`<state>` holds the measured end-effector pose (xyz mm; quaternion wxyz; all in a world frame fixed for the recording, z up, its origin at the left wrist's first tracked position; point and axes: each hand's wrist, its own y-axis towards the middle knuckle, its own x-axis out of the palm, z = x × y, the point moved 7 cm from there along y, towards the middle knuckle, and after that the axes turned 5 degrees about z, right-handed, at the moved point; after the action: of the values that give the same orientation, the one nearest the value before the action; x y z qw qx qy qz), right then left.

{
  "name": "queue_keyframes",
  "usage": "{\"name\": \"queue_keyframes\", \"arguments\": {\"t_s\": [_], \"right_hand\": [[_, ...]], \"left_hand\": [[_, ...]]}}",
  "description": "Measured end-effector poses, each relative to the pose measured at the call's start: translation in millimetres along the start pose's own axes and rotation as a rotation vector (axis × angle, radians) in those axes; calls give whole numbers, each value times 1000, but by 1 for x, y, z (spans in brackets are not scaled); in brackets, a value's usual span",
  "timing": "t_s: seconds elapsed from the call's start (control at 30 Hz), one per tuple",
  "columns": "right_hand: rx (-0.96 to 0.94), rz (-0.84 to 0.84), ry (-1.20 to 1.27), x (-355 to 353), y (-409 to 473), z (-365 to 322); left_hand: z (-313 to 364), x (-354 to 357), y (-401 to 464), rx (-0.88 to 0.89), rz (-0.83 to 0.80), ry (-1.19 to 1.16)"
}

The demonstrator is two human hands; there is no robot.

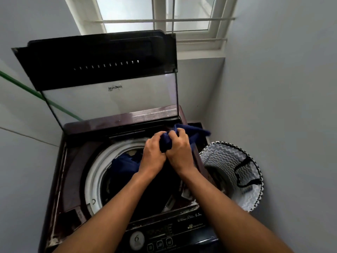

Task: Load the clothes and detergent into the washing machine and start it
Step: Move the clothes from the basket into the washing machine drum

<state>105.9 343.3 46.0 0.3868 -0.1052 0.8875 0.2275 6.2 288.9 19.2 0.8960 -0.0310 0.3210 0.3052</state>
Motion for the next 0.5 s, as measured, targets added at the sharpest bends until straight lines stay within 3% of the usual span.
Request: {"name": "queue_keyframes", "arguments": {"t_s": [0.1,0.2,0.4,0.5], "right_hand": [[46,-134,190,25,-8,-35],[97,-300,250,54,-24,-57],[193,-653,-5,115,-72,-52],[241,-823,-16,137,-81,-42]], "left_hand": [[-22,-42,-6,-13,119,-1],[-50,-68,-19,-54,125,23],[-120,-76,-51,-161,-140,384],[-142,-65,-60,-247,-291,389]]}}
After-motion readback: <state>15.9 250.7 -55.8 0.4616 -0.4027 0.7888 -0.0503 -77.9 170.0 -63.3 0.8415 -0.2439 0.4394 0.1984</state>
